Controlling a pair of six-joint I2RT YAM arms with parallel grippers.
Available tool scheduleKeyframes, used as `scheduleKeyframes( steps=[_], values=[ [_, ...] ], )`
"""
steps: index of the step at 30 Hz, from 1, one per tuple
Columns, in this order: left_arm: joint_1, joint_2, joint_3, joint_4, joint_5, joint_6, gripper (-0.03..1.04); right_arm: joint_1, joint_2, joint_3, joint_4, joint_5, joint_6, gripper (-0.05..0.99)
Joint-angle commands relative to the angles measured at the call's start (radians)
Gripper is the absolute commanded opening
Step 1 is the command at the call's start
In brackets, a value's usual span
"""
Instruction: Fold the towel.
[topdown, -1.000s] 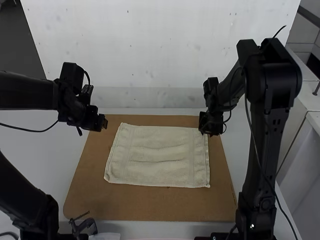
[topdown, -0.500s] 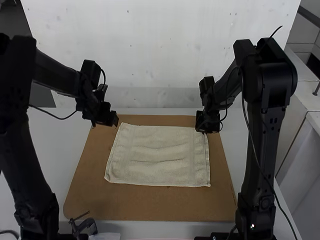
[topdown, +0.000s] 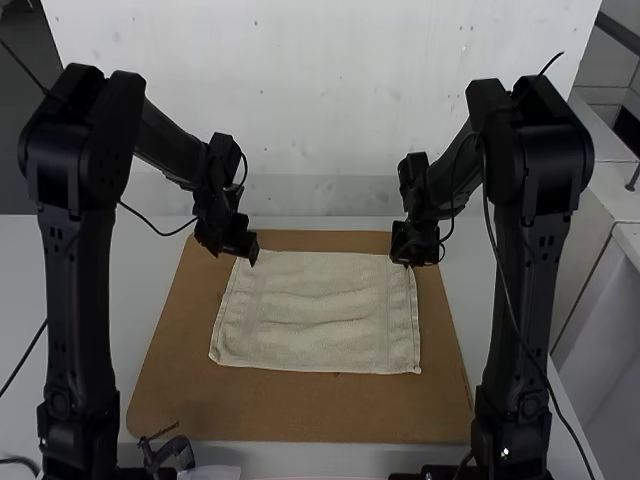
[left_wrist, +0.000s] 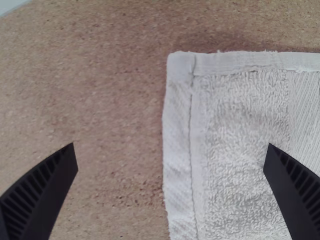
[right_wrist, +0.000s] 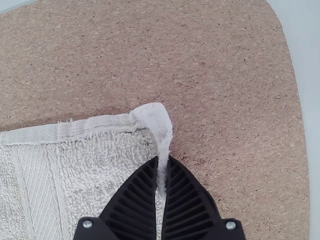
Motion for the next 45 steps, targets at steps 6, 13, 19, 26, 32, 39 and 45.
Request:
scheduleKeyframes(
  steps=[6, 13, 19, 26, 32, 39, 45],
  values=[
    [-0.001, 0.105, 0.127, -0.054, 0.046, -0.013, 0.9, 0.02, 0.095, -0.02, 0.01, -0.042, -0.001, 0.02],
    [0.031, 0.121, 0.162, -0.076, 0.149, -0.041, 0.7, 0.029, 0.082, -0.032, 0.01, -0.026, -0.002, 0.02],
    [0.021, 0.124, 0.148, -0.079, 0.149, -0.053, 0.01, 0.021, 0.069, -0.048, 0.01, -0.025, -0.004, 0.02],
    [0.011, 0.046, 0.133, -0.1, 0.149, -0.099, 0.01, 0.02, 0.013, -0.045, 0.01, -0.023, -0.008, 0.02],
    [0.014, -0.063, 0.104, -0.114, 0.147, -0.12, 0.01, 0.029, -0.059, -0.02, 0.025, -0.002, -0.004, 0.01],
    [0.041, -0.212, 0.07, -0.128, 0.139, -0.13, 0.01, 0.035, -0.165, -0.02, 0.093, -0.002, 0.001, 0.01],
    [0.061, -0.315, 0.022, -0.128, 0.135, -0.139, 0.01, 0.035, -0.266, -0.035, 0.113, -0.005, 0.004, 0.01]
  ],
)
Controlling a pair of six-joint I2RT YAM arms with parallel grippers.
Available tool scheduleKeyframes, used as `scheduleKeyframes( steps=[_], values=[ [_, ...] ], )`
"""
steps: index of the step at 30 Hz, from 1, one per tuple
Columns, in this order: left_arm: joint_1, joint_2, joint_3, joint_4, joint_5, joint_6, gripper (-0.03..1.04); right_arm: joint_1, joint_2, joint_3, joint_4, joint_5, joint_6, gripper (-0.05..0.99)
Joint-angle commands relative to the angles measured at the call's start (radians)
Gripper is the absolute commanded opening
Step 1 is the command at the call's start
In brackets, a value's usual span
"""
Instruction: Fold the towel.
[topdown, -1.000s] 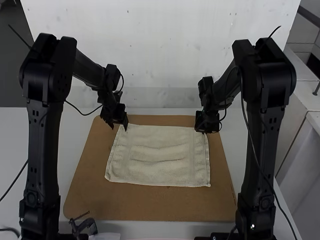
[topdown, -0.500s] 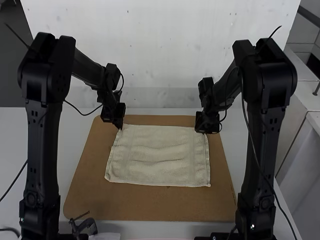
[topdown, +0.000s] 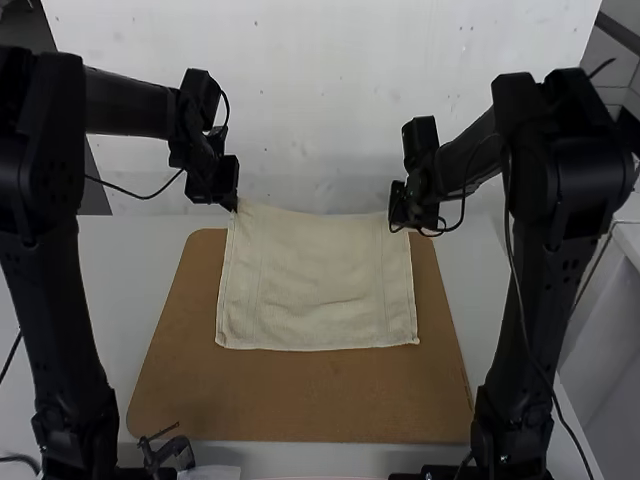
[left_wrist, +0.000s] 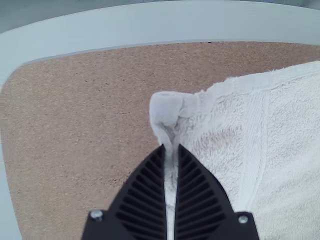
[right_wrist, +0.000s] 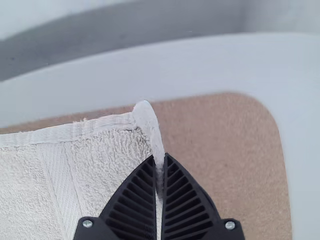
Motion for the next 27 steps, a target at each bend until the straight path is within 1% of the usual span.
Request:
scheduleKeyframes(
  steps=[1, 5, 9, 12, 14, 17, 21, 27],
  values=[
    [0.019, -0.08, -0.031, 0.002, 0.004, -0.016, 0.01, 0.015, -0.077, -0.019, 0.011, -0.003, 0.008, 0.01],
    [0.014, -0.168, -0.086, 0.004, -0.001, -0.016, 0.01, 0.023, -0.136, -0.065, 0.042, -0.005, 0.005, 0.01],
    [0.011, -0.255, -0.155, 0.005, -0.001, -0.019, 0.01, 0.038, -0.199, -0.115, 0.034, -0.008, 0.003, 0.01],
    [0.008, -0.315, -0.206, 0.005, -0.001, -0.021, 0.01, 0.058, -0.239, -0.154, 0.013, -0.02, 0.002, 0.01],
    [-0.001, -0.347, -0.238, 0.004, -0.001, -0.026, 0.01, 0.066, -0.262, -0.183, 0.01, -0.023, -0.006, 0.01],
    [-0.026, -0.404, -0.321, 0.005, -0.009, -0.026, 0.01, 0.067, -0.303, -0.218, -0.012, -0.042, -0.016, 0.01],
    [-0.05, -0.476, -0.408, 0.01, -0.019, -0.026, 0.01, 0.067, -0.369, -0.253, -0.079, -0.066, -0.038, 0.01],
    [-0.059, -0.582, -0.482, 0.005, -0.019, -0.024, 0.01, 0.07, -0.472, -0.33, -0.127, -0.083, -0.056, 0.01]
  ],
)
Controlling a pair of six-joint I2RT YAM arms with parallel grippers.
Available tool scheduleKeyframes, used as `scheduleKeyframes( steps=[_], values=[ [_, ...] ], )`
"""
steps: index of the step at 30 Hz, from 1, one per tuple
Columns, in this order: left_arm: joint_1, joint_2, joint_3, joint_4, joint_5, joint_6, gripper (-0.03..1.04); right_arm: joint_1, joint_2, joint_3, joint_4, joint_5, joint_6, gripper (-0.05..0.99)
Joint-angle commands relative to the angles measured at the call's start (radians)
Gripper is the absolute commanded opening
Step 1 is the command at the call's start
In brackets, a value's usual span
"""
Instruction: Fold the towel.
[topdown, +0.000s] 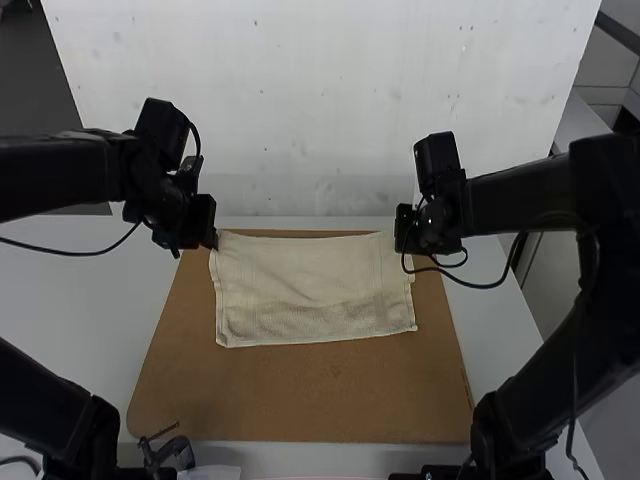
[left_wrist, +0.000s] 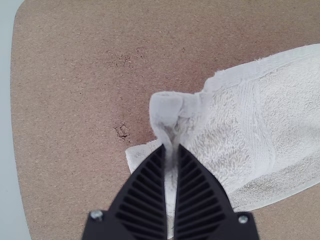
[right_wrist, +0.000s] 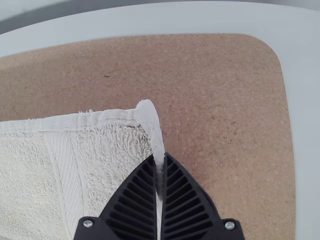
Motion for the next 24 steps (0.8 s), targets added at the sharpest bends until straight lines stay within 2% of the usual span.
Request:
scheduleKeyframes(
  steps=[1, 4, 10, 16, 24],
  values=[
    [-0.011, -0.081, -0.029, 0.003, -0.014, -0.005, 0.01, 0.011, -0.082, -0.035, -0.022, -0.022, -0.024, 0.01],
    [-0.025, -0.13, -0.061, -0.014, -0.014, -0.001, 0.01, 0.009, -0.136, -0.068, -0.048, -0.028, -0.03, 0.01],
    [-0.1, -0.213, -0.128, -0.06, -0.024, -0.001, 0.01, 0.009, -0.222, -0.13, -0.088, -0.039, -0.042, 0.01],
    [-0.118, -0.253, -0.167, -0.099, -0.037, -0.001, 0.01, -0.002, -0.258, -0.15, -0.122, -0.05, -0.059, 0.01],
    [-0.118, -0.181, -0.193, -0.053, -0.061, -0.001, 0.01, -0.005, -0.177, -0.153, -0.07, -0.042, -0.056, 0.01]
  ],
)
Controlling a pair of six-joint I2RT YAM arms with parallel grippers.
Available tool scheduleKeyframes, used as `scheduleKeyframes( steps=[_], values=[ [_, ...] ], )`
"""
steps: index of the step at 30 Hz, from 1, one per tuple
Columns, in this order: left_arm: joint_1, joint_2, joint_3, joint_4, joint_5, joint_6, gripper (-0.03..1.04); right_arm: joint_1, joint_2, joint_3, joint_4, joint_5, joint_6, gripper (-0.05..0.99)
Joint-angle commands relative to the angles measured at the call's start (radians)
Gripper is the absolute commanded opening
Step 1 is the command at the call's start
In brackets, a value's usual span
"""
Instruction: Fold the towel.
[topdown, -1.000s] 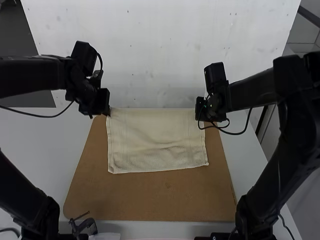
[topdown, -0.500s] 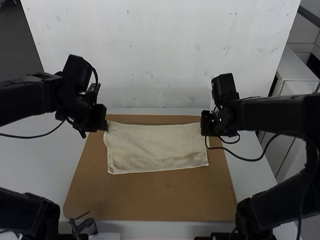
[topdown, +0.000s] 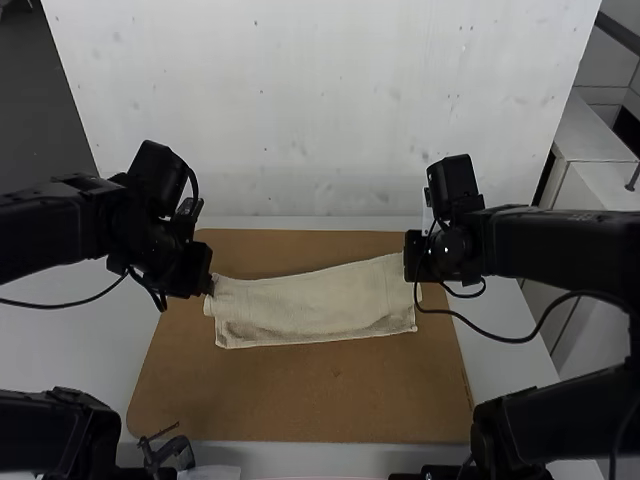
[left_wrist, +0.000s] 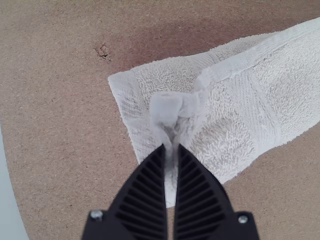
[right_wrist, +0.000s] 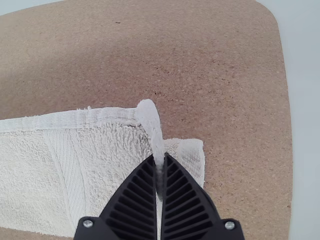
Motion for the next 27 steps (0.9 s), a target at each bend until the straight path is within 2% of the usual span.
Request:
scheduleKeyframes(
  steps=[1, 5, 8, 10, 22, 27],
  values=[
    [-0.006, 0.062, 0.007, 0.036, -0.025, -0.001, 0.01, -0.006, 0.06, -0.002, 0.027, 0.003, -0.003, 0.01],
    [-0.006, 0.157, 0.031, 0.053, -0.039, -0.004, 0.01, -0.006, 0.112, 0.001, 0.05, 0.022, -0.001, 0.01],
    [-0.02, 0.212, 0.056, 0.05, -0.068, -0.006, 0.01, -0.006, 0.139, 0.011, 0.055, 0.029, 0.0, 0.01],
    [-0.032, 0.249, 0.073, 0.05, -0.089, -0.006, 0.01, -0.006, 0.149, 0.023, 0.055, 0.028, 0.0, 0.01],
    [-0.041, 0.464, 0.145, 0.071, -0.155, -0.007, 0.01, -0.006, 0.226, 0.061, 0.087, 0.028, 0.005, 0.01],
    [-0.039, 0.51, 0.165, 0.073, -0.166, -0.007, 0.01, -0.021, 0.252, 0.069, 0.104, 0.028, 0.005, 0.01]
  ],
)
